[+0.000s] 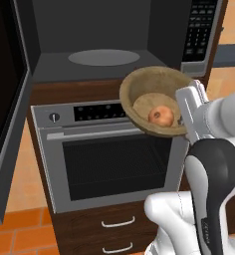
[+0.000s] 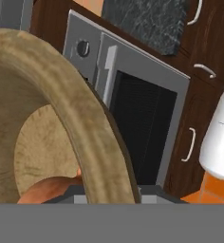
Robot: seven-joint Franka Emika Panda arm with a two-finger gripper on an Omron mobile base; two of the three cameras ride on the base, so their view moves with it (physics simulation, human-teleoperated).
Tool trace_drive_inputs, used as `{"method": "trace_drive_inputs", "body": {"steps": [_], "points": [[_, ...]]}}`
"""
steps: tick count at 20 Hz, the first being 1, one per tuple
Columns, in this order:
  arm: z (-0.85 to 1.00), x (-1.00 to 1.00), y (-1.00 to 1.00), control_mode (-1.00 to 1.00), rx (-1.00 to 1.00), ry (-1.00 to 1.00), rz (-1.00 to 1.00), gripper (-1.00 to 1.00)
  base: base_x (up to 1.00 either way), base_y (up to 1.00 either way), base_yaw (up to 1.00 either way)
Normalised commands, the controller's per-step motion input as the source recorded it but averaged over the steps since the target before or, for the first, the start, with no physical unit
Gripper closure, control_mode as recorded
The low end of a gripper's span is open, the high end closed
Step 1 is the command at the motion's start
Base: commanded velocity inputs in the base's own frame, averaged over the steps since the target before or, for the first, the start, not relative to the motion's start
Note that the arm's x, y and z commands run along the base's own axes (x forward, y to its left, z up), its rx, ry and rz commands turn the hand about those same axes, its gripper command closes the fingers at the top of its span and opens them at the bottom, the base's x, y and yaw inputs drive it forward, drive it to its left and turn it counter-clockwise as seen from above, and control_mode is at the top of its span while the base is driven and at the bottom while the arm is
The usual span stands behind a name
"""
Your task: Pick the onion from the sink and place it in the bowl. Then pick the bowl and place it in the microwave. Then close the microwave door and press the start button.
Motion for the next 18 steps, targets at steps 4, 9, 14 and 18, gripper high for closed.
{"method": "trace_drive_inputs", "body": {"steps": [4,9,14,18], "points": [[0.42,0.04,0.18,-1.0,0.0,-0.08,-0.03,1.0,0.0,0.0,0.0],[0.2,0.35,0.12,-1.0,0.0,-0.06,0.0,1.0,0.0,0.0,0.0],[0.0,0.35,0.01,-1.0,0.0,-0.03,0.0,1.0,0.0,0.0,0.0],[0.0,0.2,0.0,-1.0,0.0,-0.01,-0.02,1.0,0.0,0.0,0.0]]}}
